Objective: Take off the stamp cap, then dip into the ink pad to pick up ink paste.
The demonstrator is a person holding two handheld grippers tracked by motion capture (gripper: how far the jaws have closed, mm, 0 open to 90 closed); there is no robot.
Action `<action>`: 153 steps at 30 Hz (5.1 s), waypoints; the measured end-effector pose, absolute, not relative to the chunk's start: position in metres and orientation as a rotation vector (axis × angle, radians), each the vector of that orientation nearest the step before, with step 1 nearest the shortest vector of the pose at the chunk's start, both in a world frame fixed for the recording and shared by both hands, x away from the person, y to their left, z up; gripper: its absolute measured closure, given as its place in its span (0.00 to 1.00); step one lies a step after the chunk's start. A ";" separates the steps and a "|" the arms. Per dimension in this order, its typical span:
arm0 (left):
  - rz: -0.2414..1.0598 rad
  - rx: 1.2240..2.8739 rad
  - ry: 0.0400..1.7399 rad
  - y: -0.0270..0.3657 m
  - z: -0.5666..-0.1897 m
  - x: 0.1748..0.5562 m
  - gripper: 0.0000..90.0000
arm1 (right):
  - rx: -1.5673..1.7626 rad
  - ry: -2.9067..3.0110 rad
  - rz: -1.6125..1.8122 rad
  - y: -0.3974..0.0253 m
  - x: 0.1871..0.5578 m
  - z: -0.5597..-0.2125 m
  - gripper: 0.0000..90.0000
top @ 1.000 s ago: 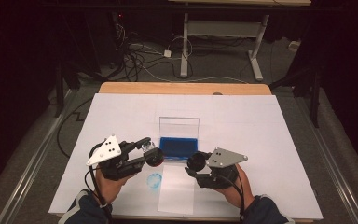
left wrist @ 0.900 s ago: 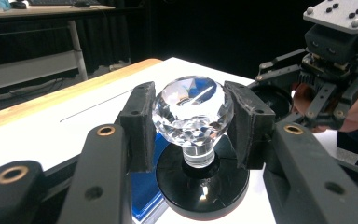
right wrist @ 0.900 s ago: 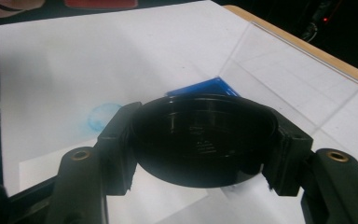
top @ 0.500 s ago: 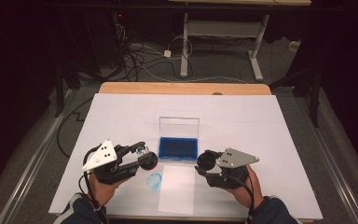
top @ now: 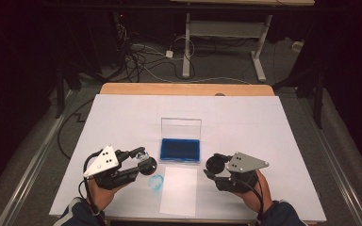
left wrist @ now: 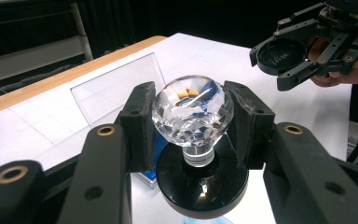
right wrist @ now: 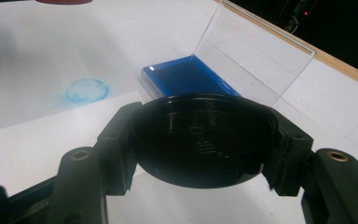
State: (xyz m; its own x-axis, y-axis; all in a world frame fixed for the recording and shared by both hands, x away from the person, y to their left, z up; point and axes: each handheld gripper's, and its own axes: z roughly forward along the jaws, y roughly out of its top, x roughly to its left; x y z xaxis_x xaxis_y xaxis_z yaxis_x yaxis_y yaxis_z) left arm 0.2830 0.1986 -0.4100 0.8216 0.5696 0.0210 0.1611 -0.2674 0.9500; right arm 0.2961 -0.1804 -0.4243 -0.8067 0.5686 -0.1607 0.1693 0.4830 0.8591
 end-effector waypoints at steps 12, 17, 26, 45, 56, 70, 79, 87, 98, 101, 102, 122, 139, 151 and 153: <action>0.441 1.834 0.560 0.205 -0.413 0.280 0.60 | 0.636 2.343 1.243 -0.189 0.294 -0.433 0.43; 0.444 1.837 0.559 0.204 -0.413 0.279 0.60 | 0.631 2.370 1.230 -0.189 0.293 -0.438 0.43; 0.445 1.840 0.553 0.203 -0.413 0.279 0.60 | 0.613 2.427 1.212 -0.180 0.293 -0.448 0.43; 0.421 1.849 0.535 0.195 -0.415 0.279 0.60 | 0.586 2.466 1.207 -0.175 0.291 -0.453 0.43; 0.399 1.874 0.512 0.184 -0.420 0.280 0.60 | 0.588 2.426 1.231 -0.181 0.291 -0.444 0.43; 0.400 1.857 0.489 0.172 -0.415 0.288 0.60 | 0.593 2.399 1.248 -0.186 0.293 -0.438 0.43; 0.396 1.853 0.490 0.168 -0.415 0.295 0.60 | 0.601 2.385 1.263 -0.190 0.295 -0.436 0.43; 0.392 1.854 0.492 0.167 -0.416 0.299 0.60 | 0.612 2.364 1.266 -0.194 0.294 -0.433 0.43; 0.390 1.857 0.469 0.156 -0.411 0.311 0.60 | 0.624 2.337 1.274 -0.200 0.293 -0.429 0.43; 0.394 1.862 0.464 0.152 -0.410 0.315 0.60 | 0.628 2.330 1.278 -0.201 0.293 -0.428 0.43; 0.390 1.861 0.463 0.151 -0.410 0.317 0.60 | 0.629 2.329 1.277 -0.201 0.293 -0.428 0.43; 0.349 1.927 0.438 0.121 -0.429 0.379 0.60 | 0.633 2.340 1.253 -0.199 0.293 -0.429 0.43; 0.363 2.002 0.486 0.110 -0.457 0.413 0.60 | 0.599 2.411 1.246 -0.196 0.296 -0.433 0.43; 0.392 2.002 0.489 0.107 -0.471 0.404 0.60 | 0.596 2.395 1.229 -0.197 0.295 -0.430 0.42; 0.395 2.003 0.488 0.106 -0.471 0.404 0.60 | 0.594 2.392 1.229 -0.197 0.295 -0.429 0.43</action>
State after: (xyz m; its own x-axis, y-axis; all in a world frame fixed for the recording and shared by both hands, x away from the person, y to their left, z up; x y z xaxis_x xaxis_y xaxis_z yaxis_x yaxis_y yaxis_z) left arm 0.4039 0.1057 -0.4709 0.8654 0.4962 0.0692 0.1713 -0.4229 0.8898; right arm 0.2950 -0.1970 -0.4294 -0.8364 0.5292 -0.1424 0.1924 0.5269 0.8279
